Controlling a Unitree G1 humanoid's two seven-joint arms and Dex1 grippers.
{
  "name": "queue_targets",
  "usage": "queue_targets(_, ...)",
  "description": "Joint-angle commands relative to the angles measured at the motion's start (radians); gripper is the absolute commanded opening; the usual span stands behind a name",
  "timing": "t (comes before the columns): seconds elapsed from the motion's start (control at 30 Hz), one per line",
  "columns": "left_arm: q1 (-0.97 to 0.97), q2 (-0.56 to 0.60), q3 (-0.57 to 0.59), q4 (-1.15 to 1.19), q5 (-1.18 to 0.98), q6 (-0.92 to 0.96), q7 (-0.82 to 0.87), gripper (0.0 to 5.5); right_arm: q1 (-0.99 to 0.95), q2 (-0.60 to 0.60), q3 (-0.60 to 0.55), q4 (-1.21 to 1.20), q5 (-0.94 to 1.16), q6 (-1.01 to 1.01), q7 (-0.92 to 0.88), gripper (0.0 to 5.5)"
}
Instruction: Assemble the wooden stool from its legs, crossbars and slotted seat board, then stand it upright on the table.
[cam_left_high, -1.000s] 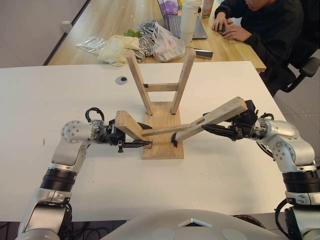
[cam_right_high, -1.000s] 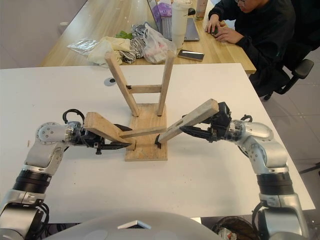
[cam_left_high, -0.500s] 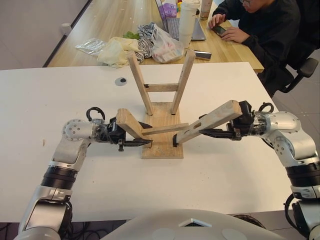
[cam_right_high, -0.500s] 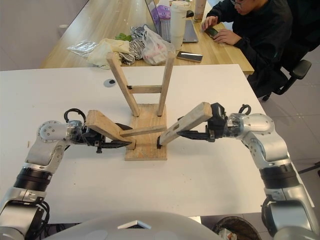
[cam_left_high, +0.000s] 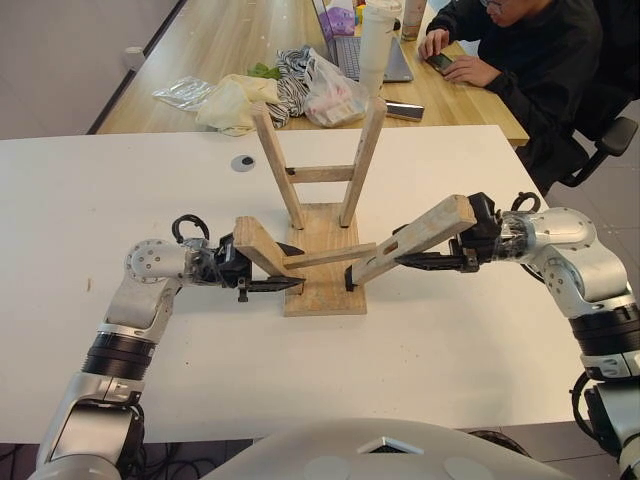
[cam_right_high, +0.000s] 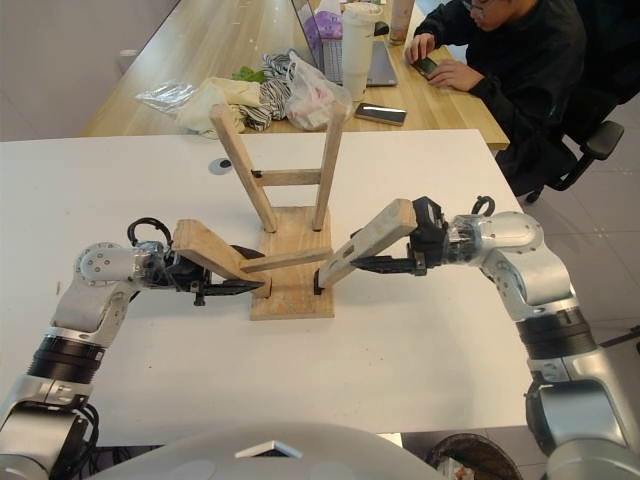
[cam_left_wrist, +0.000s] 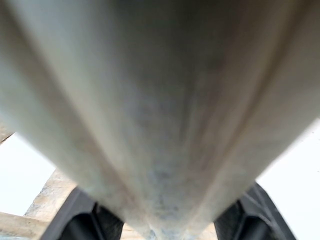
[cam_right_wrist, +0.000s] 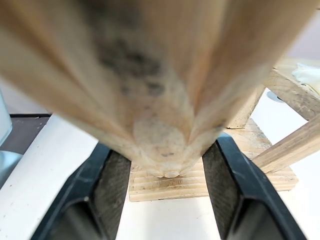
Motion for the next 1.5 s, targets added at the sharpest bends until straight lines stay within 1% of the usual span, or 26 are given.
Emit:
queue_targets(0.03,0.008,0.013,-0.028,0.007,0.062,0.012,0.001,2.01,0.082,-0.051,0.112,0.034,-0.123,0.107,0.040,2.01)
queue_targets(0.3,0.015,0.008,-0.033,0.028,0.072,-0.002,0.018,2.01,0.061,-0.060,0.117,0.027,-0.105,0.145,0.056,2.01)
queue_targets(0.5,0.029,0.001,-0.039,-0.011,0.064,0.004,0.030,2.01,0.053,-0.045,0.154,0.024,-0.153,0.120,0.035,2.01)
queue_targets(0.73,0.045,-0.002,-0.041,-0.052,0.057,0.022,0.037,2.01,0.043,-0.060,0.182,-0.020,-0.187,0.115,0.036,2.01)
queue_targets(1.0,0.058,0.016,-0.062,-0.064,0.086,0.028,0.032,2.01,-0.086,-0.047,0.202,-0.082,-0.193,0.232,0.007,2.01)
queue_targets(1.1,0.087,0.031,-0.074,-0.091,0.087,0.068,0.042,2.01,-0.105,-0.049,0.206,-0.093,-0.206,0.232,0.008,2.01)
queue_targets(1.23,0.096,0.050,-0.087,-0.090,0.106,0.111,0.073,2.01,-0.097,-0.055,0.205,-0.107,-0.207,0.227,0.008,2.01)
queue_targets(1.33,0.088,0.065,-0.089,-0.055,0.122,0.110,0.081,2.01,-0.083,-0.061,0.197,-0.096,-0.210,0.213,0.004,2.01)
queue_targets(1.5,0.086,0.074,-0.092,-0.076,0.096,0.144,0.084,2.01,-0.066,-0.065,0.195,-0.080,-0.218,0.198,-0.003,2.01)
